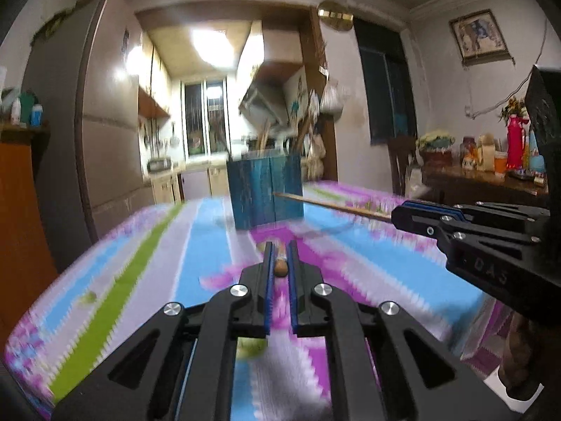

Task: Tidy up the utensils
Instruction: 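Lift both held chopsticks up and carry them over the blue holder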

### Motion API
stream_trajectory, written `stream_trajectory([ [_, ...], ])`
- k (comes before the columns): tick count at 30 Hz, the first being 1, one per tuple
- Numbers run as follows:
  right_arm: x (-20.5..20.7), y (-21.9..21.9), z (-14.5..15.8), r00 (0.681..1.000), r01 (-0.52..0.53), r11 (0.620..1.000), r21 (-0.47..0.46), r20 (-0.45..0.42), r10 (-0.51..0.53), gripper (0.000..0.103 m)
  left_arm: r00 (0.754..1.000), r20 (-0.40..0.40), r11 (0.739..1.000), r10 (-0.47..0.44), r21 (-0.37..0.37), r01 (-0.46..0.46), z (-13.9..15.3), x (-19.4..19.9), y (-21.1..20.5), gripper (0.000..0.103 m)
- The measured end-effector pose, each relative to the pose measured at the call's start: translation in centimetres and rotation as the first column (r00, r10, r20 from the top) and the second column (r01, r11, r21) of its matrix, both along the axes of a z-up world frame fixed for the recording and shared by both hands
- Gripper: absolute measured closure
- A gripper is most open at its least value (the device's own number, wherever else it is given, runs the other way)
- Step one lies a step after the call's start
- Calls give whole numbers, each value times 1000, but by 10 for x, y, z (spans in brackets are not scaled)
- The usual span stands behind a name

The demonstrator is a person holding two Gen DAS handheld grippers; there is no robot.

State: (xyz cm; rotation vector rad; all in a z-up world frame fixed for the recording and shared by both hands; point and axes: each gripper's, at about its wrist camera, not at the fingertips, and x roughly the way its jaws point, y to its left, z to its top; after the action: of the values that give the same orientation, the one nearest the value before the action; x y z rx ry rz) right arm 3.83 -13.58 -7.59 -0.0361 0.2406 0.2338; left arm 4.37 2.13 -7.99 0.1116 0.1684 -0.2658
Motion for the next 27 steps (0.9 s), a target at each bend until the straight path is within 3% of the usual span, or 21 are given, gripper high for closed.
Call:
stream_trajectory([
  [6, -12, -5, 47, 991, -20, 999, -30, 135, 24, 96, 995, 103, 1000, -16, -1, 17, 35, 6, -9, 98],
  [13, -6, -14, 82, 977, -21, 998, -58, 209, 33, 96, 980, 197, 1000, -21, -2, 22, 70, 13, -15, 98],
  [18, -1, -16, 96, 972, -38, 997, -71, 230, 53, 96, 979, 202, 999, -35, 4, 35, 75, 17, -20, 98],
  [27, 29, -30, 125, 976, -80, 997, -9, 201, 80, 96, 981, 190, 999, -34, -22, 39, 88, 32, -16, 98],
])
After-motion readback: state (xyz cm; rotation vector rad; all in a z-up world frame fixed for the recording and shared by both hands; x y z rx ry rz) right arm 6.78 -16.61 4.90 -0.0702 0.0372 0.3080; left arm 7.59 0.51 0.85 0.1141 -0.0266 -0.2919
